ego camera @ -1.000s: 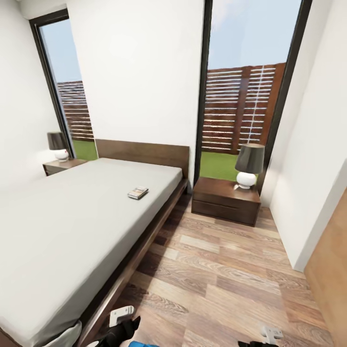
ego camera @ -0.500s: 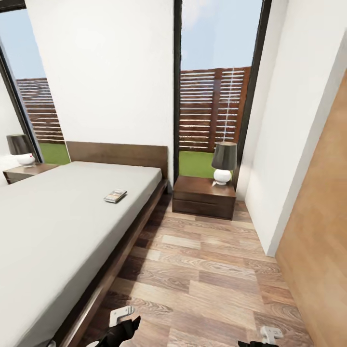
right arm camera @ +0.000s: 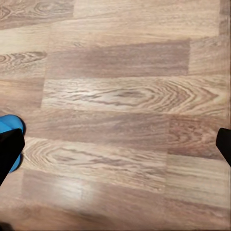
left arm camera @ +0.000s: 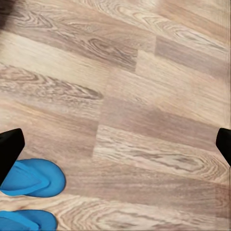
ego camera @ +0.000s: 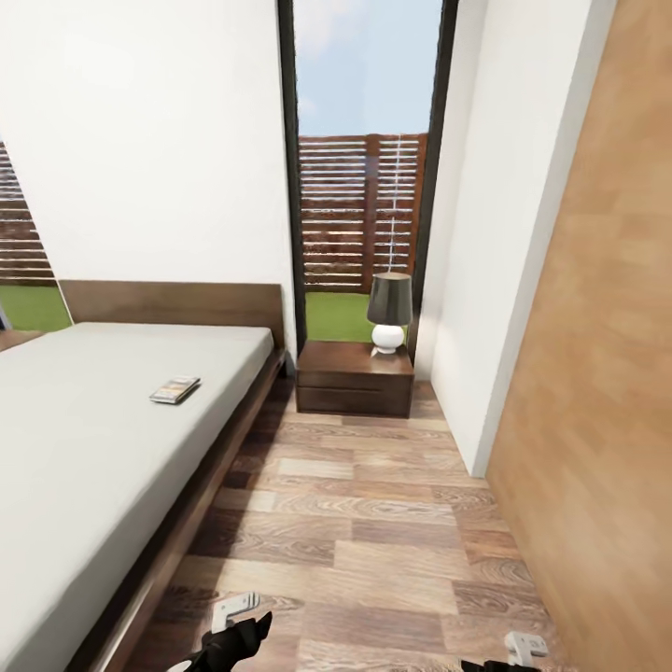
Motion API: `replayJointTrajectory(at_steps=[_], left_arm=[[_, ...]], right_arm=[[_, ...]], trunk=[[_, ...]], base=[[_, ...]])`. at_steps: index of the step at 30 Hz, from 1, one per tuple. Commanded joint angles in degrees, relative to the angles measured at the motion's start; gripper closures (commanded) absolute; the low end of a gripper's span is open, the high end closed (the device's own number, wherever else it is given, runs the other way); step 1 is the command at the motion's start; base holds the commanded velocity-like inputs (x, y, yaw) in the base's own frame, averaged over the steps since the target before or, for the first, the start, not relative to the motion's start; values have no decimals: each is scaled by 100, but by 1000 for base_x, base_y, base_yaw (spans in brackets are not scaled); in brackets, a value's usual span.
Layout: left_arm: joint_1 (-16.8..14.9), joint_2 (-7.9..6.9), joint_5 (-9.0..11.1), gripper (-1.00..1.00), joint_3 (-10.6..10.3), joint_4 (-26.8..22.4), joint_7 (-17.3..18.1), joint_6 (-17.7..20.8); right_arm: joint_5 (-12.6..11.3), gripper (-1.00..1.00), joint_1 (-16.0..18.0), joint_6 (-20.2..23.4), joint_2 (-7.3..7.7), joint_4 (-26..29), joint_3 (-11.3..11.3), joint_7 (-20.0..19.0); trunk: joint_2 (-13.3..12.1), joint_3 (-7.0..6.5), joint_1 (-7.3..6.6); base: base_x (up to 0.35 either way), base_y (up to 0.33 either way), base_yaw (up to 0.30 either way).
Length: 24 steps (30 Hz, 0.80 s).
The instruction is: In the bedroom, move the book from the bed onto either nightstand, and place the two sandals side by side next to the bed.
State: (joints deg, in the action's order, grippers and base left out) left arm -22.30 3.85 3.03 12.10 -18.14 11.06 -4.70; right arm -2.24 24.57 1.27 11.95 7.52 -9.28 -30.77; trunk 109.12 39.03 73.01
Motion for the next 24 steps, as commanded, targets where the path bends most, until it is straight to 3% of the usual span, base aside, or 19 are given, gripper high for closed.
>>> replayJointTrajectory(at_steps=[1,11,24], left_arm=[[-3,2,31,-100,29,3,37,-5],[-3,2,31,-100,29,3,37,-5],[-3,3,31,-100,29,3,37,-5]], right_arm=[[-22,-100,4,13,0,-4,-20,-25],[-22,-100,4,13,0,-3,-21,-25],[-22,-100,4,13,0,-3,-21,-25]], trunk=[[3,6,-1],[3,6,-1],[3,65,-1]], base=[[0,0,-300],[0,0,-260],[0,0,-17]])
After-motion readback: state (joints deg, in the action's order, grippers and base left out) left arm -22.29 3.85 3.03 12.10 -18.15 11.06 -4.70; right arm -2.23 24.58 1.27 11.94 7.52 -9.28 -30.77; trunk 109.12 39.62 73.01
